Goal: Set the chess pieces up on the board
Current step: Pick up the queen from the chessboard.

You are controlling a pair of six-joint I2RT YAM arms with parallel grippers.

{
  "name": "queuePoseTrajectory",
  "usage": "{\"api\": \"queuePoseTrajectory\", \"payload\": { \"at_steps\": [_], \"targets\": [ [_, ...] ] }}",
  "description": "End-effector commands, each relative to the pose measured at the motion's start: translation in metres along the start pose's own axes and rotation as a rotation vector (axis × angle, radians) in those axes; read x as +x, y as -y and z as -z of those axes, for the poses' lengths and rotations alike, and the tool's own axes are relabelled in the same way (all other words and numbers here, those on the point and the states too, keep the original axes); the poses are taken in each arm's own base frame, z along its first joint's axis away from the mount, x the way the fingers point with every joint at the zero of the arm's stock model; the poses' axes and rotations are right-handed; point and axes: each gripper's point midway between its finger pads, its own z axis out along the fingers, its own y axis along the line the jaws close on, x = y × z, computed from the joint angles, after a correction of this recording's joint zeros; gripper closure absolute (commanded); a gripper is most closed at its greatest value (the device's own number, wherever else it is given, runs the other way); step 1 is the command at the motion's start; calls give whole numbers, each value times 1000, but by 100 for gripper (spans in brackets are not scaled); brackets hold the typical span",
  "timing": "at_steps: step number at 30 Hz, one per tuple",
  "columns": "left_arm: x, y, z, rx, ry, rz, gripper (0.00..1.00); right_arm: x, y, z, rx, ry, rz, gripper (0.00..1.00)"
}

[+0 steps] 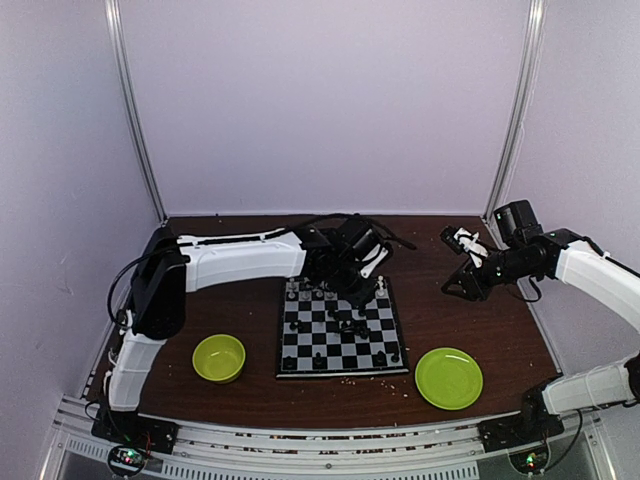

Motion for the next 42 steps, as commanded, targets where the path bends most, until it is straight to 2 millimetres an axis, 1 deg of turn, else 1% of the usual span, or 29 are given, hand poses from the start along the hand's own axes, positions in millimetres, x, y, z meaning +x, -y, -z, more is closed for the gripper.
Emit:
{"api": "queuePoseTrajectory", "payload": {
  "at_steps": [1,5,8,12,17,27,30,33,38,42],
  "targets": [
    [-2,1,-9,40,-23,23,60,-6,2,5,13,12,16,65],
    [7,4,-22,59,-50,33,62,-4,3,4,12,5,16,65],
    [10,4,-28,60,-58,40,64,-4,3,3,11,1,17,65],
    [11,3,-35,58,-61,45,70,-3,3,2,9,-6,16,65],
    [10,0,-38,46,-57,49,79,-2,4,2,12,-7,17,65],
    [9,3,-37,73,-58,54,94,-2,4,1,10,-12,15,65],
    [2,3,-29,75,-38,57,99,-1,4,1,12,-13,15,65],
    [-13,2,-13,80,8,58,100,-1,4,1,10,-15,15,65],
    [-45,-5,35,62,116,56,100,-1,5,2,18,-16,18,65],
    [-50,-3,69,75,182,57,100,-1,6,2,23,-14,19,65]
  ]
}}
